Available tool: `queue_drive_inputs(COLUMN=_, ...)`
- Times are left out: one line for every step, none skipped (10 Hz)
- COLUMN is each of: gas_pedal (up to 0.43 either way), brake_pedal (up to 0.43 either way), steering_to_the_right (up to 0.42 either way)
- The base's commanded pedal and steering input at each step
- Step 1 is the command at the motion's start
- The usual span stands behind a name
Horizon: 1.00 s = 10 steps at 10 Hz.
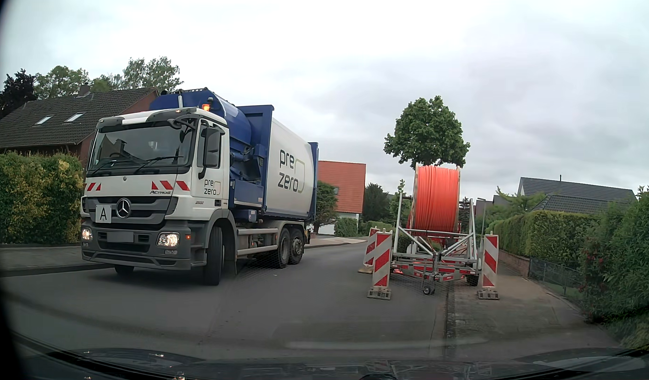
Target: Follow the waypoints while adhering to traffic rules and regulations
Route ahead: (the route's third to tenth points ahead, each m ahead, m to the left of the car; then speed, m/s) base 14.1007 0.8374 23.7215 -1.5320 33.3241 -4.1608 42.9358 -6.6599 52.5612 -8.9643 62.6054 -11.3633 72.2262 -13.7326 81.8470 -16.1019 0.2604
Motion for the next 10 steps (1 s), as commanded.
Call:
queue_drive_inputs(gas_pedal=0.0, brake_pedal=0.201, steering_to_the_right=-0.423)
queue_drive_inputs(gas_pedal=0.0, brake_pedal=0.165, steering_to_the_right=-0.321)
queue_drive_inputs(gas_pedal=0.0, brake_pedal=0.116, steering_to_the_right=-0.228)
queue_drive_inputs(gas_pedal=0.0, brake_pedal=0.0, steering_to_the_right=-0.141)
queue_drive_inputs(gas_pedal=0.0, brake_pedal=0.0, steering_to_the_right=-0.054)
queue_drive_inputs(gas_pedal=0.0, brake_pedal=0.0, steering_to_the_right=0.024)
queue_drive_inputs(gas_pedal=0.0, brake_pedal=0.0, steering_to_the_right=0.101)
queue_drive_inputs(gas_pedal=0.0, brake_pedal=0.0, steering_to_the_right=0.187)
queue_drive_inputs(gas_pedal=0.047, brake_pedal=0.0, steering_to_the_right=0.286)
queue_drive_inputs(gas_pedal=0.11, brake_pedal=0.0, steering_to_the_right=0.361)
